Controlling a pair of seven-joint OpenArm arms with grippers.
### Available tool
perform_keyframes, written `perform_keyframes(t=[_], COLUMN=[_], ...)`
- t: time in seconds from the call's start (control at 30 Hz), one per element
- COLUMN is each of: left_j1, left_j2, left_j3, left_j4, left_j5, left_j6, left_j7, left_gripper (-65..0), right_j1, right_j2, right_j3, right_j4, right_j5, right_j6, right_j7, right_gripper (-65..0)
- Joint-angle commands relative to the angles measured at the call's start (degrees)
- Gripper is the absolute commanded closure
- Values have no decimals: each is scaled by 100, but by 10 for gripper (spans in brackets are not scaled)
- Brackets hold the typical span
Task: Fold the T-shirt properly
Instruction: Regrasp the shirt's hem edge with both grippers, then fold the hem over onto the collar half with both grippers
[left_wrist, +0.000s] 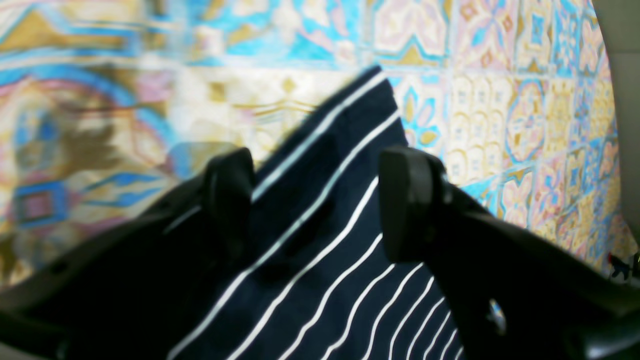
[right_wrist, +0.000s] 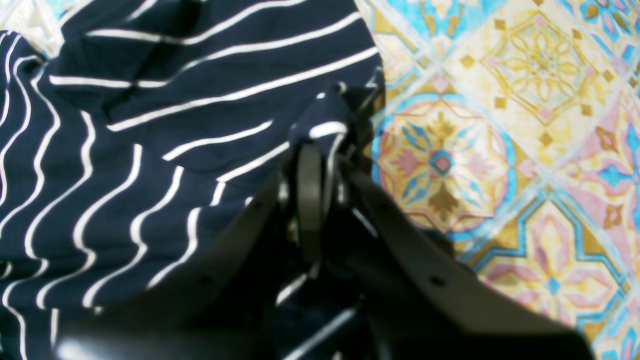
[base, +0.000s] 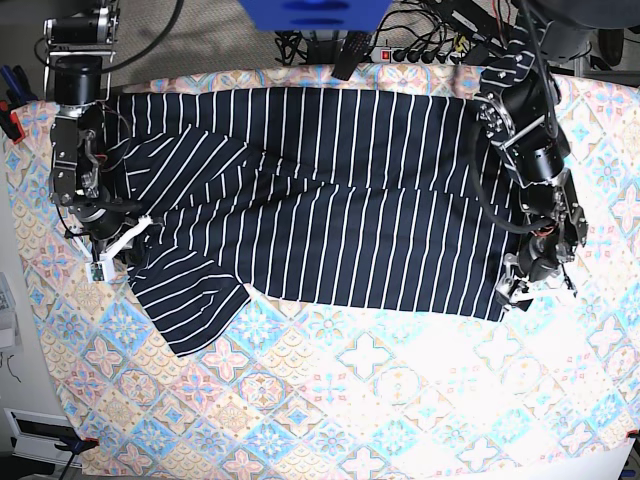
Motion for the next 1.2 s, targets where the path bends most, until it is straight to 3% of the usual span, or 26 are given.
perform_keyframes(t=[0.0, 0.3, 0.37, 0.6, 0.77, 1.07, 1.17], left_j1=[-195, -511, -476, -274, -107, 904, 1282], left_j2=[-84, -22, 31, 48, 22, 66, 66], left_j3=[4, 4, 110, 795, 787, 778, 778], left_j4=[-30, -1032, -1032, -1006, -724, 1843, 2581], left_j5=[124, 616, 625, 581, 564, 537, 265], left_j6=[-32, -32, -40, -14, -14, -5, -5], left_j7=[-183, -649, -623, -605, -280, 687, 933], left_gripper=[-386, -370, -317, -5, 0, 0, 0], right_j1=[104, 104, 113, 200, 209, 209, 209], right_j2=[95, 95, 95, 95, 95, 95, 95], right_j3=[32, 41, 41, 24, 15, 15, 32], right_j4=[112, 121, 121, 262, 367, 314, 314], right_j5=[55, 55, 73, 73, 73, 73, 73], right_j6=[24, 24, 24, 24, 24, 24, 24], right_j7=[133, 142, 142, 133, 125, 125, 125], right_gripper=[0, 0, 0, 0, 0, 0, 0])
